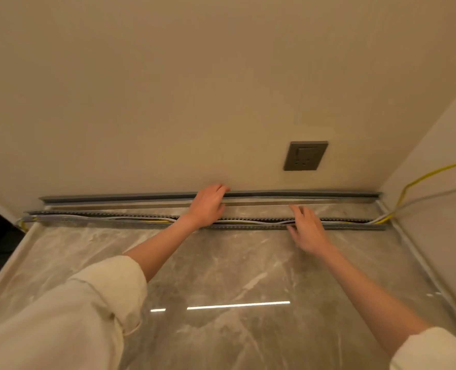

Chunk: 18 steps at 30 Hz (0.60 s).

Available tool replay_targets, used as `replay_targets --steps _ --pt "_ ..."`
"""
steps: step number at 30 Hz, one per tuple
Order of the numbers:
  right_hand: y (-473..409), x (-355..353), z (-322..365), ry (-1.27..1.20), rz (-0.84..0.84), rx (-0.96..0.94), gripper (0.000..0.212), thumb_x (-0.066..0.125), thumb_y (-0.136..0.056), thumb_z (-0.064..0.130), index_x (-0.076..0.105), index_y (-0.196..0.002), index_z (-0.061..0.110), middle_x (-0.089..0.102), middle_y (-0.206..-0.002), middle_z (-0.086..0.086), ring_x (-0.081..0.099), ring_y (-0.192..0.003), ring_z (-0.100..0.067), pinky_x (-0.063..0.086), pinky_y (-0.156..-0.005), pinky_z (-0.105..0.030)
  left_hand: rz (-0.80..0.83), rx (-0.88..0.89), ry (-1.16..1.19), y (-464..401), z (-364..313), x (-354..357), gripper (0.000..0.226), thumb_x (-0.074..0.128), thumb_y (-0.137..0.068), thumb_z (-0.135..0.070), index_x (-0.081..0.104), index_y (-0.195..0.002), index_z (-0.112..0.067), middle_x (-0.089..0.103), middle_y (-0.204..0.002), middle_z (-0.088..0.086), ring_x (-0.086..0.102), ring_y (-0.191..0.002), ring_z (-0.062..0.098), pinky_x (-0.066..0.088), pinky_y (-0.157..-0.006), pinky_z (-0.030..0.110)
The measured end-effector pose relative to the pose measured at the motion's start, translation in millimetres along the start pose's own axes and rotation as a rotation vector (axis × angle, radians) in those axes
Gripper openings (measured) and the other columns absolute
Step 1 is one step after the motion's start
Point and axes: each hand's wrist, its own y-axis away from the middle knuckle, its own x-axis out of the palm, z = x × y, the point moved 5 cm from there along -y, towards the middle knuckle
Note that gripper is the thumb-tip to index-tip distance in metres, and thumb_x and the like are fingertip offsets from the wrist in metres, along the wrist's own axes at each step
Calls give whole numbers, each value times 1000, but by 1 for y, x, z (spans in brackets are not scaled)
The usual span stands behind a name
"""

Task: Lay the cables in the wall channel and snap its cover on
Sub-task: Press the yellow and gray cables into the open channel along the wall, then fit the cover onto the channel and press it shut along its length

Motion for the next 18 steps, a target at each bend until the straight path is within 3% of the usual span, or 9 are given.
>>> replay_targets --steps 5,9,18 --pt "13 -3 -53 38 18 14 57 57 -89 19 33 -139 9 44 -132 -16 43 -122 -32 35 -104 -39 21 -21 -100 -36 -34 31 41 51 -90 -15 45 -130 -5 54 -129 14 49 -118 31 40 -99 43" --pt "20 -4 -84 61 11 16 55 56 -88 15 36 -140 13 42 -138 -11 39 -127 -28 33 -108 -37 12 -46 -245 -48 -50 49 29 51 -89 -17 52 -116 -8 60 -117 13 54 -107 31 40 -92 41" --pt "5 -5 -123 61 -103 0 35 54 -93 19 53 -128 14 56 -126 -8 44 -122 -28 35 -105 -38 -27 -204 -440 -54 -61 66 33 66 -72 2 55 -102 -7 59 -103 14 53 -98 32 42 -96 43"
